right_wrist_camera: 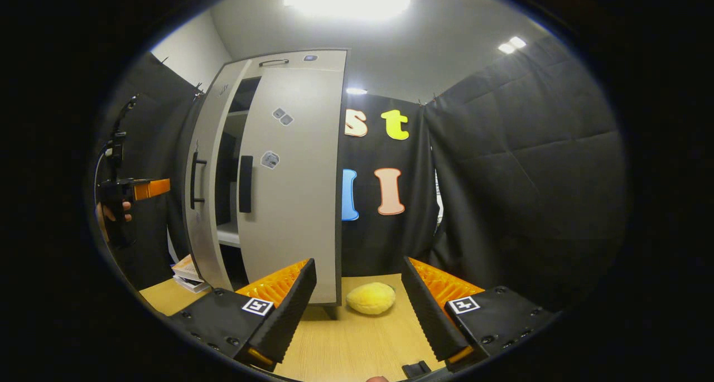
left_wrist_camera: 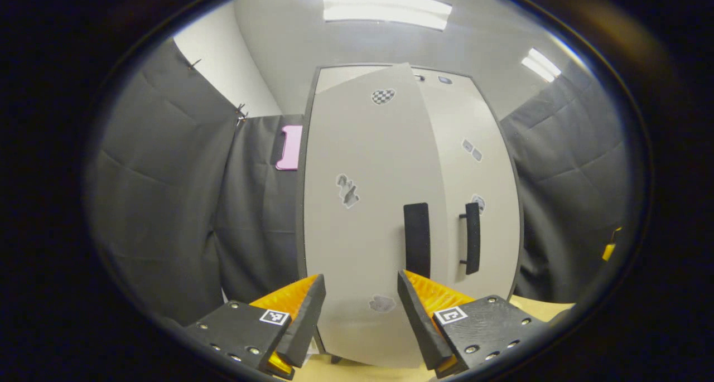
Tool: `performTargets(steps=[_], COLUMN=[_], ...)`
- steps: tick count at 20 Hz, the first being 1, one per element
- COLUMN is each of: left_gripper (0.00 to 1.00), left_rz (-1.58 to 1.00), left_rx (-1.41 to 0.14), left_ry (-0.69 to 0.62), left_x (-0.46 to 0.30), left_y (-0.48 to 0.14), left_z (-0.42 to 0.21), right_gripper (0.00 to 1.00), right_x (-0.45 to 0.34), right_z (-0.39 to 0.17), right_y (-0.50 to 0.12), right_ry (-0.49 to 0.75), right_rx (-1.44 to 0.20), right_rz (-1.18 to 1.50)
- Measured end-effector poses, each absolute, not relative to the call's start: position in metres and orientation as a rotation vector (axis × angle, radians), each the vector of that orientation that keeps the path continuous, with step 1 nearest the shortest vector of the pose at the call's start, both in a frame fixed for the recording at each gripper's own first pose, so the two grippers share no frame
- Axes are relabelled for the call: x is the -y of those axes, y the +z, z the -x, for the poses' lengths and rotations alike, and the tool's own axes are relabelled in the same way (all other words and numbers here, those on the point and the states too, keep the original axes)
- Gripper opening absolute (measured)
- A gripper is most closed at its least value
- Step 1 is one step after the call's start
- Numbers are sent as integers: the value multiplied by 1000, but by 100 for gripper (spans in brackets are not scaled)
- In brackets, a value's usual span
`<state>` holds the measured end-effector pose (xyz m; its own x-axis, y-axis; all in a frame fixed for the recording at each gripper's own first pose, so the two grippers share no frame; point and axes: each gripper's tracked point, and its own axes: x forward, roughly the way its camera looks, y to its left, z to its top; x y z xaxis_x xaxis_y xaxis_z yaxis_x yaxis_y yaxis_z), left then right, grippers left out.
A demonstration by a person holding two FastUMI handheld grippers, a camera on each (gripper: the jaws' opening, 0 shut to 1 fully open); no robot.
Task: Grasp the bottle in the cabinet with the left hand and place it on the coaster, then close the right door with the right hand and the left door with the left hand.
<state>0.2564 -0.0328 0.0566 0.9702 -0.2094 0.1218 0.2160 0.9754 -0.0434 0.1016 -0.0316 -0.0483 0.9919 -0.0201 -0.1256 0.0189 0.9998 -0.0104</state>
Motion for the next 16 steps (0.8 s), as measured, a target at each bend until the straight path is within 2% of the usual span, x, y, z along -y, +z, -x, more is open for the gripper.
performTargets(steps=[7,8,10,11,12,15,16], left_gripper=[85,79,79,76,79,79,85], left_rz=[14,6,-5,-9,-14,-25,-28], left_rx=[101,98,90,87,86,71,68], left_ry=[-149,-137,-119,-110,-100,-76,-68], left_x=[-12,-19,-31,-36,-42,-59,-64], left_y=[45,44,40,40,37,30,28], left_z=[-207,-201,-190,-183,-176,-159,-154], right_gripper=[98,98,98,98,98,98,98], right_x=[7,5,-1,-2,-3,-7,-8], right_z=[-103,-104,-104,-102,-101,-93,-89], right_y=[-26,-23,-19,-17,-14,-10,-8], right_ry=[65,73,89,95,99,120,125], right_rx=[-76,-71,-63,-59,-54,-46,-41], right_rz=[-10,-11,-17,-20,-23,-32,-31])
